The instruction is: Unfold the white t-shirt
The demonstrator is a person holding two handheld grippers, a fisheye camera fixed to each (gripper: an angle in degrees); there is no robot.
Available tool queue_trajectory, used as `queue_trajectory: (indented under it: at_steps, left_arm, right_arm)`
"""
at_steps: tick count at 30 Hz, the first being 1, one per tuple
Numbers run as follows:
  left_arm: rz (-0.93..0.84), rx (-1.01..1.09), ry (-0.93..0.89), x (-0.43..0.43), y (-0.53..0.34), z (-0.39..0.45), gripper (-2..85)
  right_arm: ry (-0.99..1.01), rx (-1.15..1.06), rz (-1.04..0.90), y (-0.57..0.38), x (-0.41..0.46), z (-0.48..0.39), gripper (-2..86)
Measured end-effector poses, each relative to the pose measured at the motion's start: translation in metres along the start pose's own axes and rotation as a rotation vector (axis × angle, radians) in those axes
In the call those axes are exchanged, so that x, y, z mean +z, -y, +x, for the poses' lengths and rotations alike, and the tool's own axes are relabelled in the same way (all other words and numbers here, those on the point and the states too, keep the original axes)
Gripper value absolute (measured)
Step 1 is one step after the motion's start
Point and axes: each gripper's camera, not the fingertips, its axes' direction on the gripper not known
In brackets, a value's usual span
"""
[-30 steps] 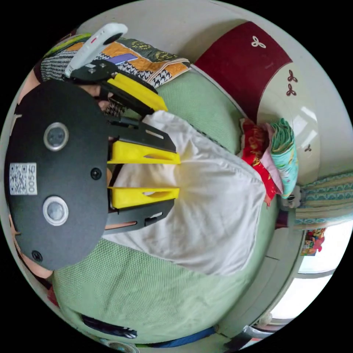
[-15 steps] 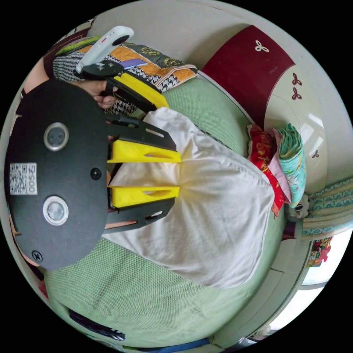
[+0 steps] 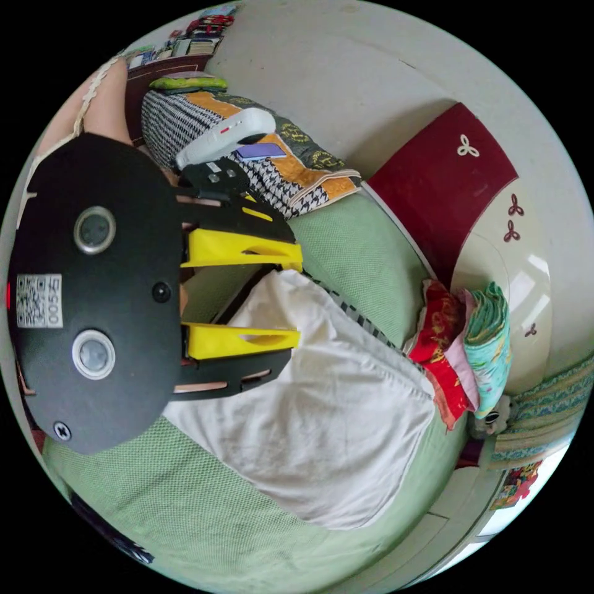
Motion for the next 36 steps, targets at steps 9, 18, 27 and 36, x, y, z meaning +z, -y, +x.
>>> queue_trajectory:
  at_steps: [9, 18, 27, 36]
  left_arm:
    - [0.015, -0.026, -0.077, 0.005, 0.002, -0.015, 8.1]
    - [0.031, 0.017, -0.111, 0.001, 0.0, -0.022, 12.0]
    - [-0.006, 0.12, -0.194, 0.019, 0.001, 0.014, 13.4]
    - [0.022, 0.087, -0.141, 0.008, 0.006, 0.019, 11.1]
  right_arm:
    - [-0.278, 0.0, -0.08, 0.02, 0.021, -0.021, 5.8]
    - [-0.275, 0.234, 0.209, -0.016, -0.067, 0.044, 4.2]
    - [-0.118, 0.273, 0.172, -0.041, -0.064, 0.073, 7.0]
    - [-0.152, 0.158, 0.099, -0.047, -0.046, 0.056, 11.5]
